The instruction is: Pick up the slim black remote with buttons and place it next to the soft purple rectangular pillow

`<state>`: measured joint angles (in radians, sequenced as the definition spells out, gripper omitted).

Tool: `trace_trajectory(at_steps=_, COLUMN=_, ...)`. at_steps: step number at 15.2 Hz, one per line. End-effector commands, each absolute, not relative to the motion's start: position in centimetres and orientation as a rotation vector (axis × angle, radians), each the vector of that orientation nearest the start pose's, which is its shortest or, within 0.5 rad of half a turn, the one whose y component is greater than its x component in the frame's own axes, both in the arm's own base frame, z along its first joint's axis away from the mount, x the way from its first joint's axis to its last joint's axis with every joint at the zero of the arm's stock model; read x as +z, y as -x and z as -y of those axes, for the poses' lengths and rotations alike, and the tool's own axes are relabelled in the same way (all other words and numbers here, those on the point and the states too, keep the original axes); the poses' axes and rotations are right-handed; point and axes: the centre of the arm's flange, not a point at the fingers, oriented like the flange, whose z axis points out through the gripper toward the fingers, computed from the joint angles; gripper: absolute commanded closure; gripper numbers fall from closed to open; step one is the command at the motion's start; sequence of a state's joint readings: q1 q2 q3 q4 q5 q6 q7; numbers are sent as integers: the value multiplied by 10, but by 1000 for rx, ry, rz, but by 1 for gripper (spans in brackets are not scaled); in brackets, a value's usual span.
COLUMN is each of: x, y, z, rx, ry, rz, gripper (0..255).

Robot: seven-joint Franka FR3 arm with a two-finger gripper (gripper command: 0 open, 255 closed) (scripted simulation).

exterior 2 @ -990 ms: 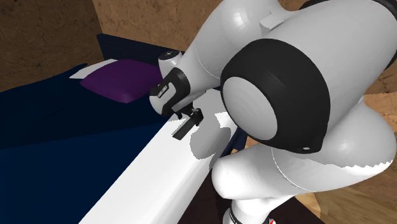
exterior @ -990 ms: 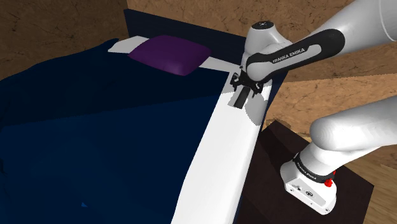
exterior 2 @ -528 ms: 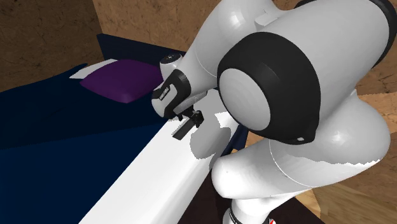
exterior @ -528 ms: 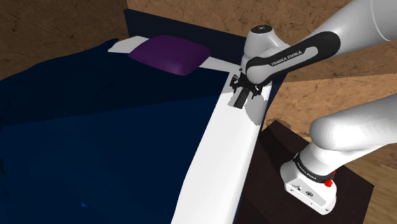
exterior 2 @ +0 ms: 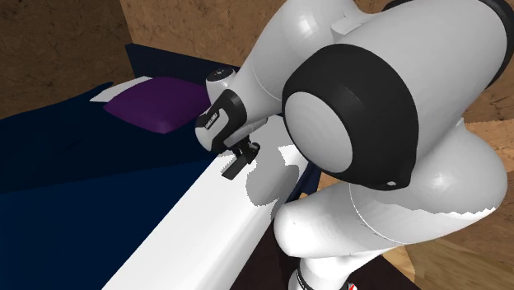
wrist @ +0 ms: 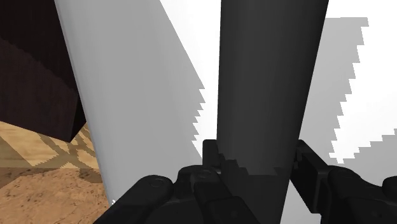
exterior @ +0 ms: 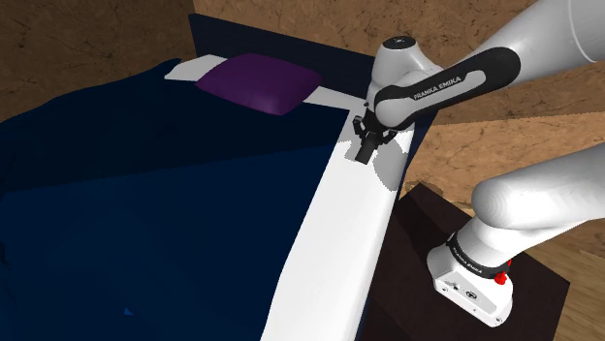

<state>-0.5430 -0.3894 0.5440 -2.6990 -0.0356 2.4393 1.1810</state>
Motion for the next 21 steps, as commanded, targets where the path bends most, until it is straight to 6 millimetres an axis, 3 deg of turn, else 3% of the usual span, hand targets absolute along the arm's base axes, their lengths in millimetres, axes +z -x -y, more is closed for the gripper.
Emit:
trace_trajectory(at_steps=1, x=339, y=-395, z=11, rx=-279, ry=2728, rz=-1826, gripper=255)
trace_trajectory(at_steps=5, x=339, y=-396, z=13, rx=-279, ry=2727, rz=-1826, gripper=255)
trace_trajectory(at_steps=21, x=423, y=-396, z=13, rx=-279, ry=2727, rz=-1826, gripper=255)
